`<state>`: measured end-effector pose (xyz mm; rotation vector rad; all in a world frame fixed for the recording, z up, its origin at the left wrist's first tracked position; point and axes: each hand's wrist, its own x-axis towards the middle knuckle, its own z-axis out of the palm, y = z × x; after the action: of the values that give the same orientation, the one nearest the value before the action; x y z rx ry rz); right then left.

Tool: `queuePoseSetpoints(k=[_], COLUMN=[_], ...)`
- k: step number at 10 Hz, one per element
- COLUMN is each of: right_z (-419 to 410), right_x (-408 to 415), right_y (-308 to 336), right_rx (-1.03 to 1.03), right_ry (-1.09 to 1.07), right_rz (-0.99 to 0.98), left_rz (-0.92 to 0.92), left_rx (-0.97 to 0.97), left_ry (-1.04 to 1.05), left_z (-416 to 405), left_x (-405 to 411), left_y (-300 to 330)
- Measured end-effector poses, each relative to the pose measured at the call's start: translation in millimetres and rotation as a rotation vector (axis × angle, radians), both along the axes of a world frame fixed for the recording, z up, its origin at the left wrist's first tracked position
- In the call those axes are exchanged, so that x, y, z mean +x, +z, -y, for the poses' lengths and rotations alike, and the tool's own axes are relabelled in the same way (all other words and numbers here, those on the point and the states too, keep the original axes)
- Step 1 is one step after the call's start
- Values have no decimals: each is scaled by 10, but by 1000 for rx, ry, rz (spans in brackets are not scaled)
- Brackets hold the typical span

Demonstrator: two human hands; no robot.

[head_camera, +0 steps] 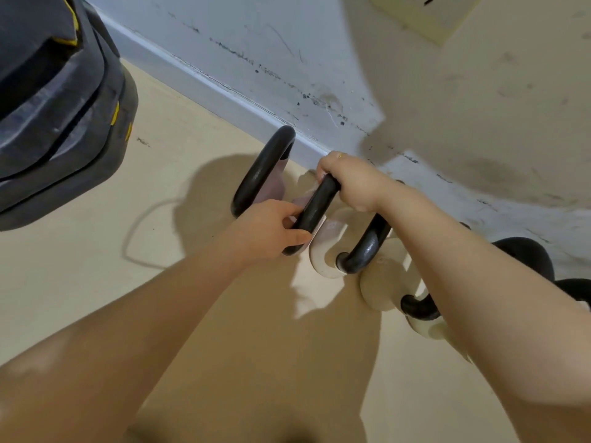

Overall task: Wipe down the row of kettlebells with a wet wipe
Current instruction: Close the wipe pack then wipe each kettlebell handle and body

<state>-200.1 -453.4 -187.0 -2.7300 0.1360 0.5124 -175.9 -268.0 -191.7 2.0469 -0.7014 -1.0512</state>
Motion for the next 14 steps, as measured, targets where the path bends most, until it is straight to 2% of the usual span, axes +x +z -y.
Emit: queuePoseSetpoints(k=[1, 2, 3, 5, 6, 7, 8, 9, 10, 11, 12, 13, 14], right_z=[-83, -70, -69, -418, -350, -359, -548, -650, -732, -875, -933, -969, -1103], right_x=[-173, -218, -144, -163, -168, -248, -349, -421, -503, -586, -448, -248, -170], right_y=[84, 171, 192, 233, 149, 86, 145, 231, 243, 284, 345, 370, 297], right_rx=[23, 150, 164, 37, -49, -145, -117, 367, 482, 481, 781, 837, 765], right_ry=[111, 46, -102, 112, 67, 140, 243, -54, -548, -1095, -1328, -1461, -1435], right_rz=[18, -17, -85, -10, 36, 10, 0, 92, 516, 607, 363, 129, 111], left_rz=[1, -38, -31, -8, 23, 75, 89, 93, 52, -5, -49, -47, 31], left_rx=[4, -30, -62, -62, -19, 13, -3, -2, 5, 9, -5, 3, -63], left_ry=[-23, 11, 62, 85, 93, 91, 100, 137, 196, 197, 148, 117, 122], left_z=[-145, -310, -368, -324, -214, -89, -66, -83, -73, -86, -118, -165, -240], left_x=[-92, -257, -328, -212, -177, -117, -82, -103, -107, -104, -105, -57, 33], left_y=[-61, -90, -93, -60, -63, -39, -69, -103, -95, -98, -44, 58, 215])
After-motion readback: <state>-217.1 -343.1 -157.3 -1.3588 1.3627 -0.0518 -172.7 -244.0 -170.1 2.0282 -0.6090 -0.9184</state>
